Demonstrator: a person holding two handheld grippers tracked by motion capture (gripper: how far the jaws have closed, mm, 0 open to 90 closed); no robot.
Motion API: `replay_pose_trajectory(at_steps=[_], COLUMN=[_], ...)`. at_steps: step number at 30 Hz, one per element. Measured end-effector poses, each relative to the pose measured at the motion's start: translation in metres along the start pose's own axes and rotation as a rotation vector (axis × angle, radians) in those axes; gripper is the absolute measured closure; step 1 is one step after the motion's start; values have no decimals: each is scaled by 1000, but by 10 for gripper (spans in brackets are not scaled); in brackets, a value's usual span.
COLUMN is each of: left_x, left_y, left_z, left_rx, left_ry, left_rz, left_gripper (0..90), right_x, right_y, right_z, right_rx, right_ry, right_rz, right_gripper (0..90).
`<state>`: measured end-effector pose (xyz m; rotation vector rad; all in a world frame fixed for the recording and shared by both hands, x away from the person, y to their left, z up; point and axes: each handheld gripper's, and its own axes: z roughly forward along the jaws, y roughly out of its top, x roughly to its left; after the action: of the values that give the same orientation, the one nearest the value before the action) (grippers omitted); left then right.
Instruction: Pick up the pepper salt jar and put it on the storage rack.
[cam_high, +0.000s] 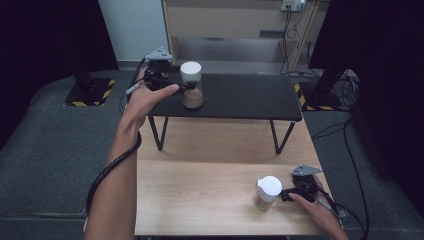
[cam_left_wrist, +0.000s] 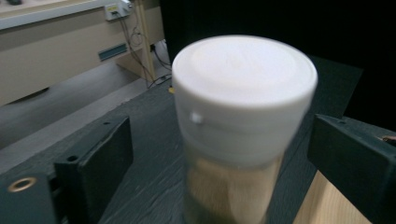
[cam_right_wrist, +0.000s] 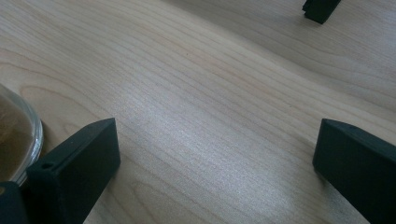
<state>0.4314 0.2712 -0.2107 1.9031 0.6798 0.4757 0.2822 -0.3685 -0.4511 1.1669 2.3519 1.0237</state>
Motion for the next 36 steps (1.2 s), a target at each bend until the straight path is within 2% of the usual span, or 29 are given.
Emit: replay_pose_trajectory(at_steps=[5, 8, 9, 15, 22, 28, 36], left_x=[-11, -22, -26, -44, -73, -95, -110], left_y=[-11, -18, -21, -44, -72, -90, -116], left_z=[-18, -26, -27, -31, -34, -26, 0], left_rx=[-20, -38, -41, -48, -56, -34, 42], left_ry=[31, 56, 68, 71, 76, 72, 45], left_rz=[1, -13, -5, 5, 36, 51, 49], left_gripper=[11, 12, 11, 14, 15, 15, 15], right_x=[0, 0, 0, 0, 0, 0, 1], right_y=[0, 0, 0, 0, 0, 0, 0], right_z=[0, 0, 0, 0, 0, 0, -1], right_rx=[0, 0, 0, 2, 2, 3, 2], right_ry=[0, 0, 0, 0, 0, 0, -1], right_rz=[-1, 0, 0, 1, 0, 3, 1], right_gripper=[15, 15, 15, 15, 15, 15, 16])
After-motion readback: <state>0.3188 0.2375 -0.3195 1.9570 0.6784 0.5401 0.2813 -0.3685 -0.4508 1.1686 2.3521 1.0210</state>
